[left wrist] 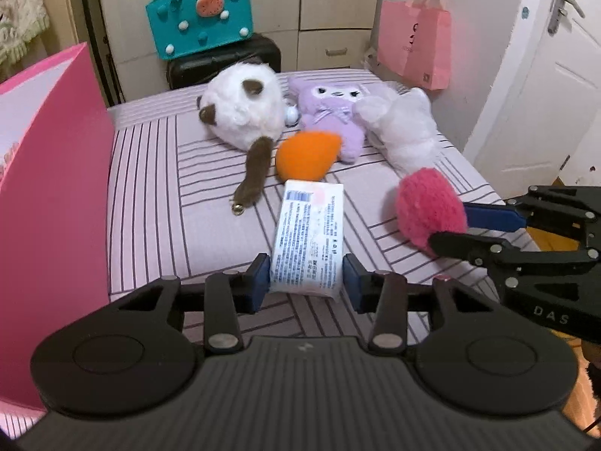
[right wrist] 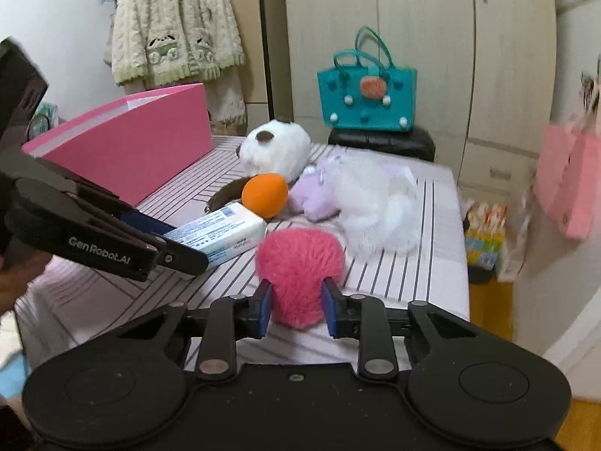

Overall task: Organize soft objects
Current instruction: 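Grasp the pink pompom with the right tool while the left tool grasps the white packet, then lift and carry the pompom and packet over the pink box with both tools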

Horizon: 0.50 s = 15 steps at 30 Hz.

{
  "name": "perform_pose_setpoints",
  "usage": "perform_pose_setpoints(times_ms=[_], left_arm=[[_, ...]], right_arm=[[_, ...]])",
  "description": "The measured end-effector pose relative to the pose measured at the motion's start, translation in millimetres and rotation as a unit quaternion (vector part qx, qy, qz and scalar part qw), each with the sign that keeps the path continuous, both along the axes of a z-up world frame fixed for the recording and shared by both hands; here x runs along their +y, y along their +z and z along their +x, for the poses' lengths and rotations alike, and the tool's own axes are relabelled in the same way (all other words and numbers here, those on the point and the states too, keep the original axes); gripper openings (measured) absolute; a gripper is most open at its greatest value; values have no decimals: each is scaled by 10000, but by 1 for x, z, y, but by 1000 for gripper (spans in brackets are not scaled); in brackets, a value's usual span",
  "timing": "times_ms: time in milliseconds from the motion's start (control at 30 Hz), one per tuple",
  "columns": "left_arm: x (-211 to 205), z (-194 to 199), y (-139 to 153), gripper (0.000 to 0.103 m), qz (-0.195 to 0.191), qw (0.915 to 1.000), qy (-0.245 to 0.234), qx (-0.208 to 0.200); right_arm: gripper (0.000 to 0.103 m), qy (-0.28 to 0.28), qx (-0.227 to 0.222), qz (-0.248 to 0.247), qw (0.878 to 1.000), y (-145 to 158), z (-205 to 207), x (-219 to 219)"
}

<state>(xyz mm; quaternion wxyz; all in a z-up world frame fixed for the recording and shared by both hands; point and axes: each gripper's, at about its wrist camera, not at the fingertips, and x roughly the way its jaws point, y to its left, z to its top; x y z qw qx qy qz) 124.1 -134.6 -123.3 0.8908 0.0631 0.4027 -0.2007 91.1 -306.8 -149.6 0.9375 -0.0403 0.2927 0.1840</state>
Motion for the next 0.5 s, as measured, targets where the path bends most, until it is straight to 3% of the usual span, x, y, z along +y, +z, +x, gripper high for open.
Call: perform_pose_setpoints(times_ms=[67,167,333,500], left_arm=[[-7,-2,2,48,186,9996,-60,-206],[-15,4,2,53,295,9987,-71,-412],[-20,19,-6,53,313,9989,-56,-339],[-20,18,-13,53,259,9988,-54,-402]], right_arm=[[36,-22,174,171,9997,0,0,-6],[47,-28,133,189,9997,-2,0,-8],[63,-50,-14,109,9999,-10,4,-4],[70,38,-100,119,9999,-19,11,2]])
